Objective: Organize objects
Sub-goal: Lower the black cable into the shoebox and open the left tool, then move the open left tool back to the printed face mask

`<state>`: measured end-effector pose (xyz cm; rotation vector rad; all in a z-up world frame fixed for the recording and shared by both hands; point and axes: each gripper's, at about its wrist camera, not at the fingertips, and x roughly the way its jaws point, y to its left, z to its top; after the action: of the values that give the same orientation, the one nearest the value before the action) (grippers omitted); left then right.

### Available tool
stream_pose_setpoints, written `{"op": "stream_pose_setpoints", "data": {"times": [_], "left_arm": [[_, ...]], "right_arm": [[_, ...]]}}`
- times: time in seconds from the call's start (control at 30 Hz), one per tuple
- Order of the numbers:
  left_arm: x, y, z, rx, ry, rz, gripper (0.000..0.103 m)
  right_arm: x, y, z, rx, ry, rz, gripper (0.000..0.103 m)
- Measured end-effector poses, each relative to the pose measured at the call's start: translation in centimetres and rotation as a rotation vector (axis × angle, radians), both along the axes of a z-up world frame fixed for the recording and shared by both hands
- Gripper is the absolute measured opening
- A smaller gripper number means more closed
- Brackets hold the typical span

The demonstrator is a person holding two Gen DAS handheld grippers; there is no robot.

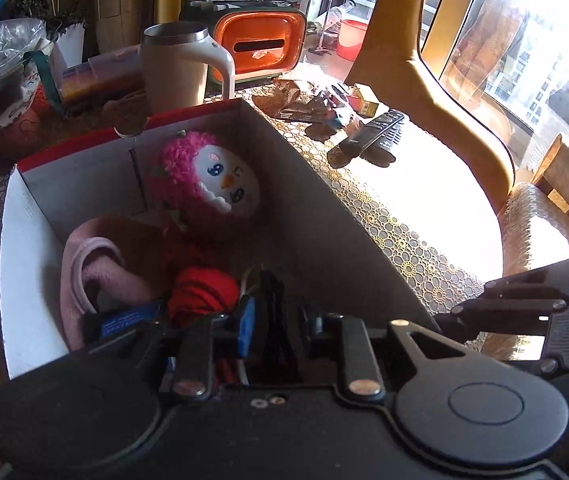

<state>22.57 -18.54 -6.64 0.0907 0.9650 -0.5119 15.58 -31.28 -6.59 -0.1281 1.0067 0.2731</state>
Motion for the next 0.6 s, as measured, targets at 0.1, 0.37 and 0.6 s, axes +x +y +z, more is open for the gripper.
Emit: {"op": "stream_pose_setpoints", "data": {"times": [0.1,0.37,0.6], "left_arm": [[-0.7,0.9,1.3,-0.014,-0.027,0.014,0.035],[-1.9,6.0,4.8,-0.062,-0.091,0.076,0.046],[-2.4,11.9,6.4,-0.032,-0.132,0.179,0.052]], "right_arm": [[0.0,0.0,0.0,-0.001,0.001,0.000,0.010],[-0.2,0.1,0.1,-0.015,0.003,0.000,0.010],[-0.1,0.3,0.1,-0.025,0.006,-0.002,0.010]]}}
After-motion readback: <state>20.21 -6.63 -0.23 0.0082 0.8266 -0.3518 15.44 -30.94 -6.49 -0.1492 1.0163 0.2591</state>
